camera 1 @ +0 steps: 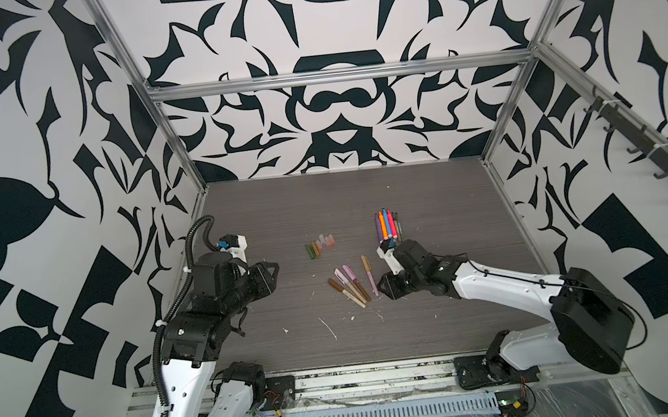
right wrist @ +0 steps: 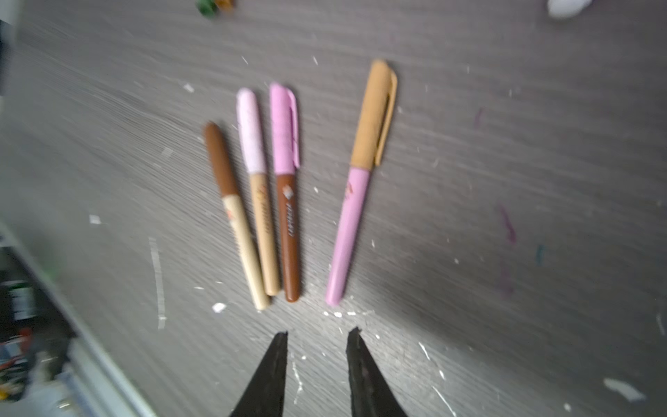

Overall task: Open the pen caps
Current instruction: 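Move the right gripper to the bundle and grasp the tan-capped pink pen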

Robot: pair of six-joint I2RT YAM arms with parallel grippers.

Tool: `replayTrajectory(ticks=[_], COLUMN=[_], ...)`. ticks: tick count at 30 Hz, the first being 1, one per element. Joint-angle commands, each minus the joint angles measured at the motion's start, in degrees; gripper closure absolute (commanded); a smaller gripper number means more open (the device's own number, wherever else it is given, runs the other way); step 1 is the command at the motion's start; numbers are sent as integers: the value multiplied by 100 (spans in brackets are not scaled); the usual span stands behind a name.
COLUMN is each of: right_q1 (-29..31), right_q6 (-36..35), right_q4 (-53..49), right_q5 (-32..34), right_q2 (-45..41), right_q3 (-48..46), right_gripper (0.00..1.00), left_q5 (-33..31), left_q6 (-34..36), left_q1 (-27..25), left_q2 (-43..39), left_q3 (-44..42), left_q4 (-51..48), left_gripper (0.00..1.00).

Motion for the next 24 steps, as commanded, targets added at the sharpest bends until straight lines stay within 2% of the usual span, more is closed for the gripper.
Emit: replayTrajectory(ticks=[1, 9, 16, 24], right_q1=[281, 440, 460, 475], right_q6=[95, 110, 135, 15], right_q4=[-432, -602, -616, -700], right_q5=[1035, 1256, 1243, 1271], right_q2=[430, 1285, 1527, 1746], right_q3=[516, 1061, 1137, 1263], right_gripper=[71, 73, 74, 84], left_q5=[33, 56, 43, 13], left_q6=[8, -1, 5, -2], left_q1=[14, 14, 14, 15], left_q2=[-44, -38, 33, 54], left_q3=[-79, -99, -90, -100], left_q4=[54, 80, 80, 77], left_gripper=[60, 61, 61, 61])
